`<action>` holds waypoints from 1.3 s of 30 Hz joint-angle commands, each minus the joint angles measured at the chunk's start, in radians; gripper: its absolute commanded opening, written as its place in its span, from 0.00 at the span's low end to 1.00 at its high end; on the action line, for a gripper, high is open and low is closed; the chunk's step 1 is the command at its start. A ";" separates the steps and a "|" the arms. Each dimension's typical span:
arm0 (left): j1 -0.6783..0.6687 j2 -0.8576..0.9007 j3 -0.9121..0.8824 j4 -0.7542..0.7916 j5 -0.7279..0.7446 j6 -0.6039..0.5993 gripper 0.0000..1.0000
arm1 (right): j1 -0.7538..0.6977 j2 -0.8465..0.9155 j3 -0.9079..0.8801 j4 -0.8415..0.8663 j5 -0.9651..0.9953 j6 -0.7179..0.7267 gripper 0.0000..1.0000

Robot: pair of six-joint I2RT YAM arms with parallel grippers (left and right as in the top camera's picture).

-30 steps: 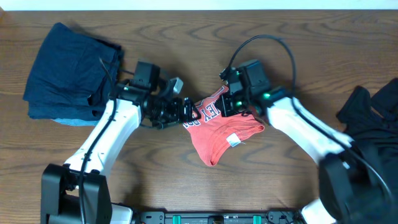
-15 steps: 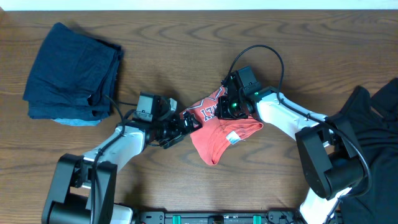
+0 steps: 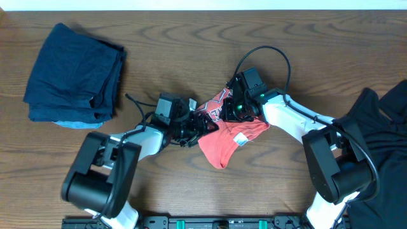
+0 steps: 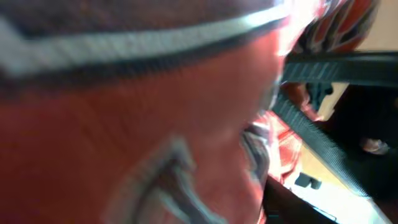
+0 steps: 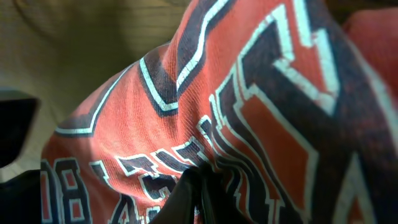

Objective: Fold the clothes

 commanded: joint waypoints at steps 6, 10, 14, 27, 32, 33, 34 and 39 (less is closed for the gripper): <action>-0.013 0.084 -0.053 -0.043 -0.127 0.027 0.06 | -0.019 0.011 -0.013 -0.065 0.037 0.003 0.07; 0.031 0.079 -0.053 -0.086 -0.083 0.067 0.06 | -0.064 -0.089 -0.013 -0.101 -0.002 -0.046 0.08; 0.102 0.065 -0.043 -0.153 -0.063 0.132 0.06 | -0.077 -0.185 -0.013 -0.118 -0.054 -0.121 0.09; 0.127 0.056 -0.033 -0.169 0.044 0.148 0.95 | 0.016 -0.014 -0.017 -0.157 0.070 0.023 0.02; 0.106 0.060 -0.050 -0.169 0.011 0.097 0.98 | 0.016 0.045 -0.017 -0.156 0.070 0.060 0.02; 0.097 0.062 -0.056 -0.169 -0.019 0.065 0.98 | 0.016 0.047 -0.017 -0.156 0.070 0.063 0.02; 0.085 0.066 -0.063 -0.169 -0.058 0.014 0.98 | 0.016 0.047 -0.017 -0.155 0.070 0.063 0.02; 0.010 0.088 -0.071 -0.146 -0.163 -0.158 0.86 | 0.015 0.047 -0.017 -0.153 0.070 0.063 0.03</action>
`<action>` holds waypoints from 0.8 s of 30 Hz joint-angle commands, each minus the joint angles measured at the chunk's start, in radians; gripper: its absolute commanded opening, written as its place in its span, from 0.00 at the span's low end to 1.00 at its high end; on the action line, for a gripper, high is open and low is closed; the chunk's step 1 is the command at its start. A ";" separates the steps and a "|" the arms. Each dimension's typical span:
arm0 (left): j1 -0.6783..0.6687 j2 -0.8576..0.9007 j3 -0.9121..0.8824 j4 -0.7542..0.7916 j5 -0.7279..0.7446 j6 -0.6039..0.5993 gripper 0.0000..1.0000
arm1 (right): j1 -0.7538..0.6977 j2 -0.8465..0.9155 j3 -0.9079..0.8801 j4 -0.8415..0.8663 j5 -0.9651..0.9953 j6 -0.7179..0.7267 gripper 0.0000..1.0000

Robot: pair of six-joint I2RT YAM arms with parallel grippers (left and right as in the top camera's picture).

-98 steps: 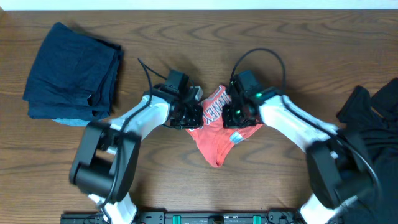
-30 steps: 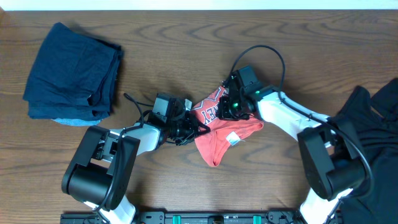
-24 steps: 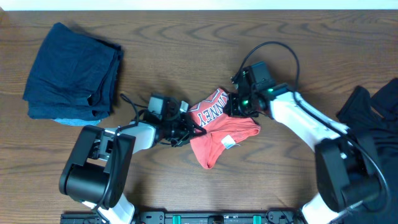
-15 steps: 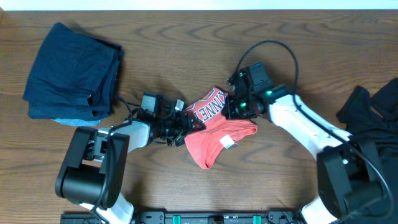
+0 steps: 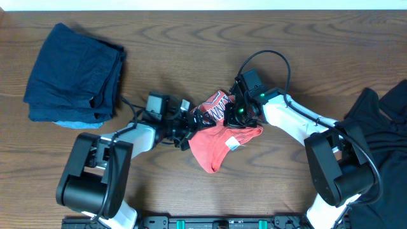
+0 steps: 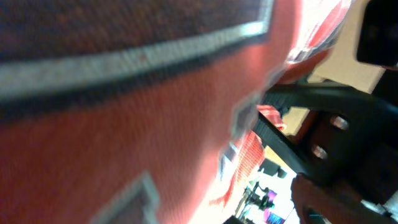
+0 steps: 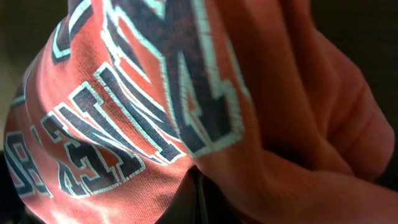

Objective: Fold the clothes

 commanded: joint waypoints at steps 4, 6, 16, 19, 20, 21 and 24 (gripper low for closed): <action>-0.114 0.100 -0.084 0.003 -0.293 -0.211 0.68 | 0.008 0.066 -0.024 -0.010 0.059 0.020 0.03; -0.122 0.100 -0.084 0.003 -0.312 -0.220 0.60 | 0.008 0.066 -0.024 -0.010 0.059 0.020 0.03; -0.082 0.092 -0.080 0.002 -0.310 -0.090 0.06 | -0.010 0.037 -0.021 -0.042 0.059 0.018 0.05; -0.049 0.071 -0.073 -0.005 -0.235 0.033 0.06 | -0.035 -0.024 -0.020 -0.084 0.058 0.002 0.06; -0.035 0.056 -0.067 -0.013 -0.208 0.084 0.06 | -0.050 -0.058 -0.020 -0.101 0.058 -0.013 0.06; -0.025 0.044 -0.062 -0.028 -0.193 0.111 0.06 | -0.059 -0.085 -0.020 -0.112 0.058 -0.021 0.07; 0.021 -0.024 -0.022 -0.126 -0.141 0.215 0.06 | -0.101 -0.198 -0.020 -0.150 0.059 -0.052 0.08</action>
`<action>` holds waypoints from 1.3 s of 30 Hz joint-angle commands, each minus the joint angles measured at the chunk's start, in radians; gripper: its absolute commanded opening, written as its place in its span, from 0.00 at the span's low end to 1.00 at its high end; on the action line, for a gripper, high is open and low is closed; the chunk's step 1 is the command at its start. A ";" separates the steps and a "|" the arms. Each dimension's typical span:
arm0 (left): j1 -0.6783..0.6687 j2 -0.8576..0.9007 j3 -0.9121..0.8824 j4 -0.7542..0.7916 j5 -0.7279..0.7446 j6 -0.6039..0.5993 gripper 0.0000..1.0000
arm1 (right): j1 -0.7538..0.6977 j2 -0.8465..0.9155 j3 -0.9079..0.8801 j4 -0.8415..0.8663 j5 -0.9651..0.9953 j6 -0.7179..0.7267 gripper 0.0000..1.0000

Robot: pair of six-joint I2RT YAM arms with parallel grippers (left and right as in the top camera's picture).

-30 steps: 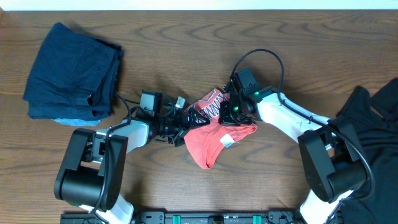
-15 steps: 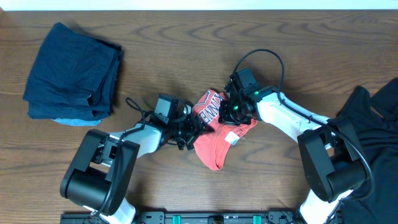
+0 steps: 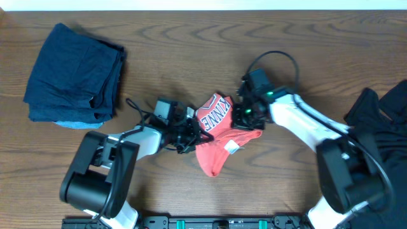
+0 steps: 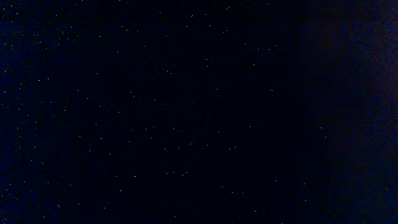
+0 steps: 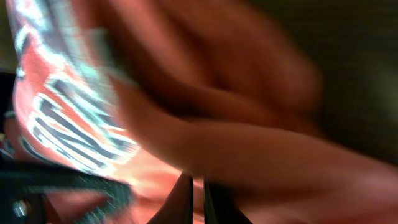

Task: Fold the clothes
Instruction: 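Carry the folded shirt with the left gripper onto the navy stack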

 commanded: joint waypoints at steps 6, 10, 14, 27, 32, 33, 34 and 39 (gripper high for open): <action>0.168 -0.232 0.209 -0.372 -0.076 0.328 0.06 | -0.125 -0.327 -0.008 -0.043 0.041 -0.041 0.12; 0.243 -0.336 0.364 -0.384 -0.081 0.343 0.06 | -0.141 -0.404 -0.008 -0.043 0.061 -0.040 0.13; 0.346 -0.356 0.504 -0.373 -0.132 0.342 0.06 | -0.141 -0.420 -0.008 -0.050 0.071 -0.031 0.13; 0.831 -0.230 0.570 -0.293 -0.182 0.358 0.06 | -0.141 -0.418 -0.008 -0.101 0.081 -0.022 0.14; 0.920 -0.098 0.570 -0.203 -0.105 0.354 0.08 | -0.141 -0.418 -0.008 -0.101 0.082 -0.019 0.14; 0.930 -0.071 0.570 -0.201 -0.103 0.354 0.13 | -0.141 -0.418 -0.008 -0.103 0.082 -0.013 0.14; 0.936 -0.047 0.570 -0.201 -0.103 0.354 0.22 | -0.141 -0.418 -0.008 -0.104 0.082 -0.007 0.14; 0.974 0.038 0.570 -0.245 -0.081 0.359 0.85 | -0.141 -0.418 -0.008 -0.103 0.082 -0.002 0.14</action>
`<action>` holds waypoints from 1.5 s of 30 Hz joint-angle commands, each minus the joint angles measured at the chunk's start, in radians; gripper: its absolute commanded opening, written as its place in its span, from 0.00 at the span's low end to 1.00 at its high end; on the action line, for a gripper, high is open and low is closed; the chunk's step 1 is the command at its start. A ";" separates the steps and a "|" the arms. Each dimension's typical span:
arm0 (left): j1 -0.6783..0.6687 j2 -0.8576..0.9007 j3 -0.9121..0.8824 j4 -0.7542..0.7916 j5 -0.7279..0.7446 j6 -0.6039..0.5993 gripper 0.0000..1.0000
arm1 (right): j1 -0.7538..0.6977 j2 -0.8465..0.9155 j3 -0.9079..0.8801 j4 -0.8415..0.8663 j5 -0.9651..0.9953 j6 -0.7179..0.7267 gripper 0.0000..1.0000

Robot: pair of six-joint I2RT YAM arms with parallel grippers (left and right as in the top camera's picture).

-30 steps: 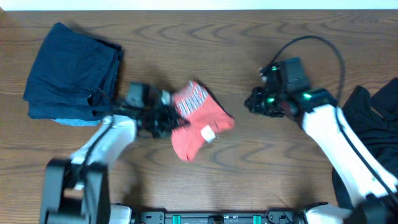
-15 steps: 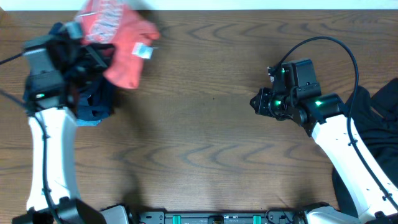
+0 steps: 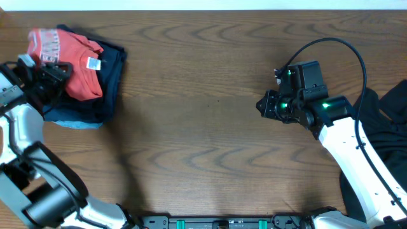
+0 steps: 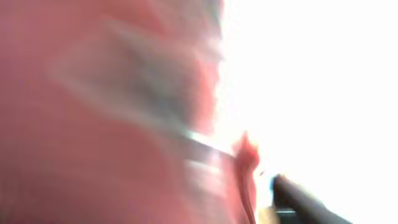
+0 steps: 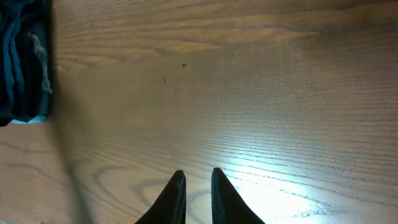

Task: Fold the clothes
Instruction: 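Carry the folded shirt with the left gripper onto the navy stack, then release the shirt on the stack and lift the left gripper away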

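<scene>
The red shirt (image 3: 71, 56) with its white label lies bunched on top of the folded dark blue pile (image 3: 109, 83) at the table's far left. My left gripper (image 3: 51, 75) is at the shirt's left edge, and blurred red cloth (image 4: 93, 112) fills the left wrist view, so its fingers are hidden; it appears shut on the shirt. Over bare wood right of the middle, my right gripper (image 3: 261, 106) hangs with its fingers a little apart (image 5: 198, 177) and nothing between them. The blue pile (image 5: 22, 62) shows at the far left of the right wrist view.
A heap of black clothes (image 3: 388, 108) lies at the table's right edge, beside my right arm. A light blue garment edge (image 3: 70, 123) sticks out under the blue pile. The wooden table (image 3: 203, 146) runs between the two arms.
The red shirt has gone from the table's middle, held by both grippers, to the top of the blue pile at far left with my left gripper. My right gripper has let go and moved right.
Both grippers were shut on the red shirt in the middle of the table, first with it half spread, then bunched smaller between them. Now the shirt sits on the blue pile with the left gripper, and the right gripper is free over bare wood.
</scene>
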 commanded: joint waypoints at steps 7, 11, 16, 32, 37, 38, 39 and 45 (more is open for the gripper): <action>0.161 -0.050 0.025 -0.171 0.114 0.067 0.98 | -0.007 -0.004 0.000 -0.011 0.006 0.012 0.14; 0.247 -0.127 0.029 -0.295 0.143 0.126 0.98 | -0.007 -0.004 0.000 -0.003 0.011 0.012 0.14; 0.292 -0.216 0.029 -0.393 0.163 0.174 0.98 | -0.007 -0.004 0.000 0.000 0.021 0.012 0.15; -0.010 -0.096 0.027 0.044 -0.143 0.367 0.10 | -0.007 -0.004 0.000 0.005 0.053 0.019 0.16; -0.068 0.031 0.028 0.082 -0.233 0.366 0.49 | -0.007 -0.004 0.000 0.004 0.053 0.018 0.16; -0.070 0.040 0.028 0.076 -0.229 0.365 0.50 | -0.006 -0.004 0.000 0.003 0.056 0.018 0.16; -0.071 0.043 0.028 0.062 -0.210 0.362 0.50 | -0.005 -0.004 0.000 0.004 0.060 0.013 0.15; -0.084 -0.040 0.040 -0.060 0.065 0.363 0.70 | -0.004 -0.039 0.002 0.004 0.089 -0.064 0.13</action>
